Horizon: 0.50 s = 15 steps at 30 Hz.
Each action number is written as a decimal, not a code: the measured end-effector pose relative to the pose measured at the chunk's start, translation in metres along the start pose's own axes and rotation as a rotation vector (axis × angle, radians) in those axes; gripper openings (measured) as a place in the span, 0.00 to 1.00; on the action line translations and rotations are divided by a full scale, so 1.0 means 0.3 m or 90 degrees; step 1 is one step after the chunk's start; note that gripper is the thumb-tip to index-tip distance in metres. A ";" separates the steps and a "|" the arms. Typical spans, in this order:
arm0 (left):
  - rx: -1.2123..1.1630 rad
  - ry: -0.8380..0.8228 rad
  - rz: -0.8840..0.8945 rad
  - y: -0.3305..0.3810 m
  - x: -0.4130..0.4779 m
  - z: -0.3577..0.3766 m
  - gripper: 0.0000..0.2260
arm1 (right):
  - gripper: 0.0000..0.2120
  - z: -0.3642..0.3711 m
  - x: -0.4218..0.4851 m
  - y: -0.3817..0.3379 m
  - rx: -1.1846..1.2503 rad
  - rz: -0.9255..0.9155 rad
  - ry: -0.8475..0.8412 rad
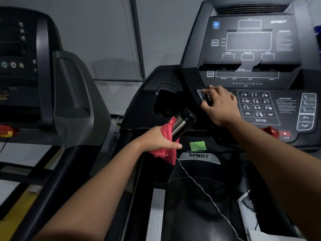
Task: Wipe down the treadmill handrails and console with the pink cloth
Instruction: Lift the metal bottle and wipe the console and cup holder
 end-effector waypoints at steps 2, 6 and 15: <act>0.025 0.145 0.013 0.006 -0.028 -0.029 0.15 | 0.27 0.000 -0.001 -0.002 0.001 0.000 -0.001; 0.071 0.524 0.032 0.000 -0.155 -0.060 0.24 | 0.27 0.001 -0.003 -0.005 0.005 -0.002 0.000; 0.070 0.598 0.221 -0.047 -0.154 -0.063 0.16 | 0.24 -0.001 -0.008 -0.001 0.009 -0.005 0.010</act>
Point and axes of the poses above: each hand's wrist, its own x-axis towards the middle knuckle, its own z-axis out of the palm, y = z × x, the point moved 10 cm from there along x, towards the middle knuckle, and after that the axes turned 13 degrees about -z, right-handed, at the moved point
